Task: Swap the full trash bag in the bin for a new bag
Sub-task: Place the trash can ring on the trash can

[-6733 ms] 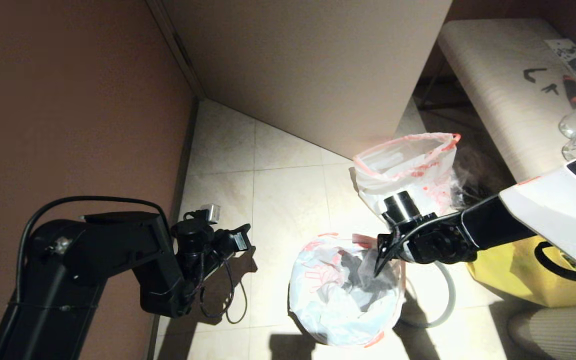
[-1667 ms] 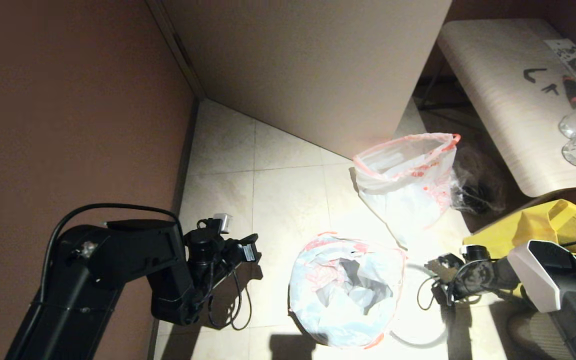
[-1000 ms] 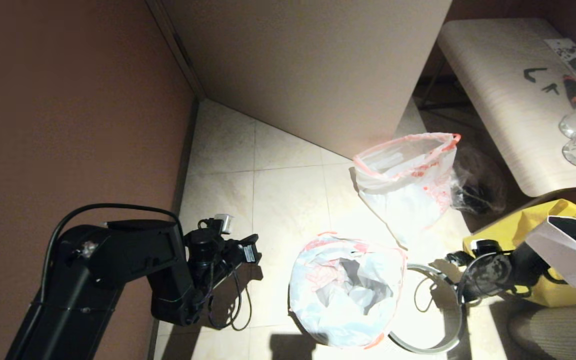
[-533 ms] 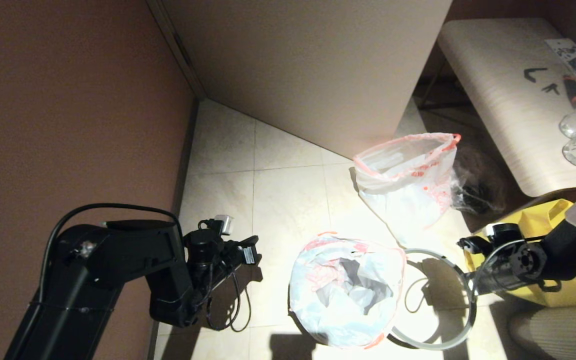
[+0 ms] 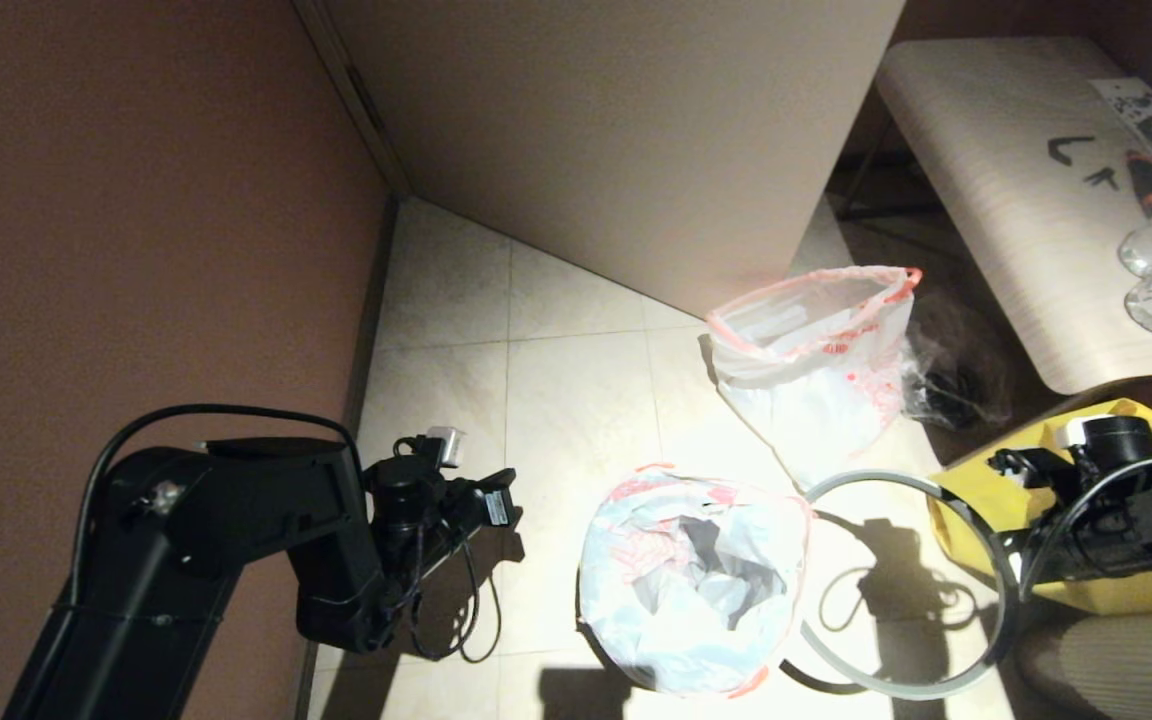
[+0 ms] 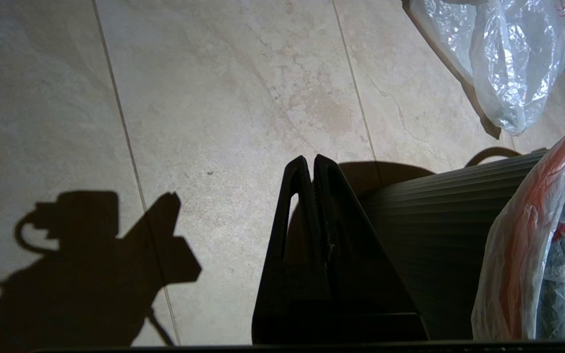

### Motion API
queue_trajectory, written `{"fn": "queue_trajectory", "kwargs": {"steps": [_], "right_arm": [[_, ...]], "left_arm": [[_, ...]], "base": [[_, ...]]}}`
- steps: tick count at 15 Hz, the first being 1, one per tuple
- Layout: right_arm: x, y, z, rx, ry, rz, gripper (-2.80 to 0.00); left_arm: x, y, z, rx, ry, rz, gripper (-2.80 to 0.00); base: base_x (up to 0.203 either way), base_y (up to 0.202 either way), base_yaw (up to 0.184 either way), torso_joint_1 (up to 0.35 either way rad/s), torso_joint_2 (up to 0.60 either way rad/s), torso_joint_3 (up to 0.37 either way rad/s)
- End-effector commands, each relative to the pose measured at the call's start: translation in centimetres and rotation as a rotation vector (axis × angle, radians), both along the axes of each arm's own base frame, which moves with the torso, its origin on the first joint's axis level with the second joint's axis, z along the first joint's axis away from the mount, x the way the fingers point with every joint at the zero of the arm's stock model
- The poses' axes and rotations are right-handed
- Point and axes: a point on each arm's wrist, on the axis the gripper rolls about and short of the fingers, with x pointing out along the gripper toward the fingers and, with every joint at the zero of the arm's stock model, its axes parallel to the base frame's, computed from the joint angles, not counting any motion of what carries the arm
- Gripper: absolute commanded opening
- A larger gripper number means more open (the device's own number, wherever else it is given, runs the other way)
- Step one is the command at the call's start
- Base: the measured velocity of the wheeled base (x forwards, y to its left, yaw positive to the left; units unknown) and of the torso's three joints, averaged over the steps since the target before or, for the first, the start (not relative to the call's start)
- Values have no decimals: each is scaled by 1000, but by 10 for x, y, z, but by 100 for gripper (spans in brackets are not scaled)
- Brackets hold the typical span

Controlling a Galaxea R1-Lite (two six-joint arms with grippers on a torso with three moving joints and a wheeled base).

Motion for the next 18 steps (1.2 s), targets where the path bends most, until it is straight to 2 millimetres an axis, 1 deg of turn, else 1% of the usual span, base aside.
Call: {"fn": "queue_trajectory", "kwargs": {"steps": [1, 5, 6, 8, 9, 10, 11, 12, 13, 14, 15, 17, 18], "right_arm": [[-6, 1, 31, 8, -87, -11, -280], [-18, 23, 65, 87, -157, 30, -280], [-21, 24, 75, 94, -187, 27, -280], [-24, 15, 91, 90, -243, -5, -280], [-25, 15, 96, 89, -257, -3, -280], [-23, 21, 100, 92, -260, 17, -280], [-19, 32, 106, 99, -272, 49, -280], [-15, 37, 113, 109, -289, 55, -280], [-9, 38, 125, 127, -333, 34, -280], [-2, 36, 132, 135, -362, 3, -280], [7, 29, 134, 115, -377, -45, -280], [23, 6, 132, 38, -401, -179, -280], [26, -2, 134, 31, -430, -218, -280]], "left_arm": [[0, 0, 2, -3, -10, -1, -280], [2, 3, 7, -12, -18, 9, -280], [2, 3, 7, -12, -18, 9, -280], [2, 3, 7, -12, -18, 9, -280], [2, 3, 7, -10, -19, 9, -280], [2, 3, 7, -10, -19, 10, -280], [2, 3, 6, -10, -17, 10, -280], [2, 3, 6, -10, -17, 10, -280], [2, 3, 6, -9, -19, 10, -280], [2, 3, 6, -8, -19, 10, -280], [2, 3, 6, -8, -18, 11, -280], [2, 3, 5, -6, -19, 13, -280], [2, 3, 6, -7, -20, 13, -280]], "base": [[0, 0, 0, 0, 0, 0], [0, 0, 0, 0, 0, 0], [0, 0, 0, 0, 0, 0], [0, 0, 0, 0, 0, 0], [0, 0, 0, 0, 0, 0], [0, 0, 0, 0, 0, 0], [0, 0, 0, 0, 0, 0], [0, 0, 0, 0, 0, 0], [0, 0, 0, 0, 0, 0], [0, 0, 0, 0, 0, 0], [0, 0, 0, 0, 0, 0], [0, 0, 0, 0, 0, 0], [0, 0, 0, 0, 0, 0]]}}
